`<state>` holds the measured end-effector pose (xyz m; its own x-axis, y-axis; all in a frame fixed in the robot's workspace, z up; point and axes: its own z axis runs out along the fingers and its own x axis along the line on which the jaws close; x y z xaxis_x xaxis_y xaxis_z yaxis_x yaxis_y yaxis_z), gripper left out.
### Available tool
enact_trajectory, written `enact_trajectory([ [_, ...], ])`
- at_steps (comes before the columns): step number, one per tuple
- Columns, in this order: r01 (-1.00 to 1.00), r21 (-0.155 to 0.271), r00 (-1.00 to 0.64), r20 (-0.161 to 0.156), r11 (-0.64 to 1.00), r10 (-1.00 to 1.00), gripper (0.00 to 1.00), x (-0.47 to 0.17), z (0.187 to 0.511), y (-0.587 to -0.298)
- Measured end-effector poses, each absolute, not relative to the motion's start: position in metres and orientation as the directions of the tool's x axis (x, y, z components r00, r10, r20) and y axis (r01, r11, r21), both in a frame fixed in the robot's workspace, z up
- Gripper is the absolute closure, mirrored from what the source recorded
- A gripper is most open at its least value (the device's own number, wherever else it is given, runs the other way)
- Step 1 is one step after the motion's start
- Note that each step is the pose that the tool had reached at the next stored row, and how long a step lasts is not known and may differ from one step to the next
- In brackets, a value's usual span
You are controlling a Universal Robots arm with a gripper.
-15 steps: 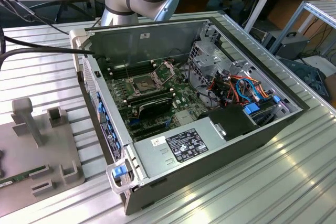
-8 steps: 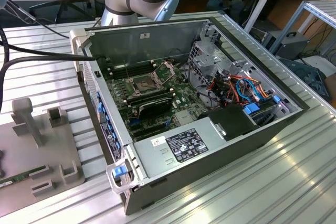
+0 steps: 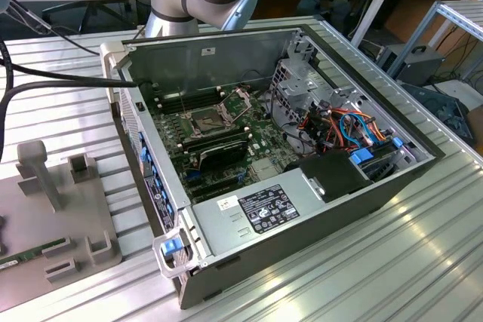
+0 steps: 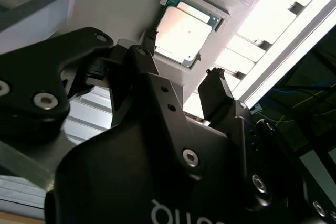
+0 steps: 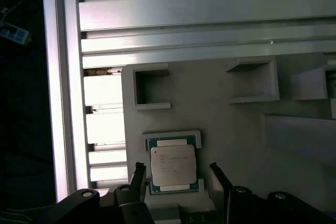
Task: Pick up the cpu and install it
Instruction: 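Pick up the cpu and move it towards the insertion slot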
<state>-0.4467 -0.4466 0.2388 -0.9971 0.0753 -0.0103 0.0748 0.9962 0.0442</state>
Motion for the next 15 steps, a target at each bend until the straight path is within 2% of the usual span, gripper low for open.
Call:
enact_trajectory([
  [15, 0.075, 0.044, -0.997, -0.010, 0.996, 0.075, 0.40, -0.447, 0.217, -0.447],
])
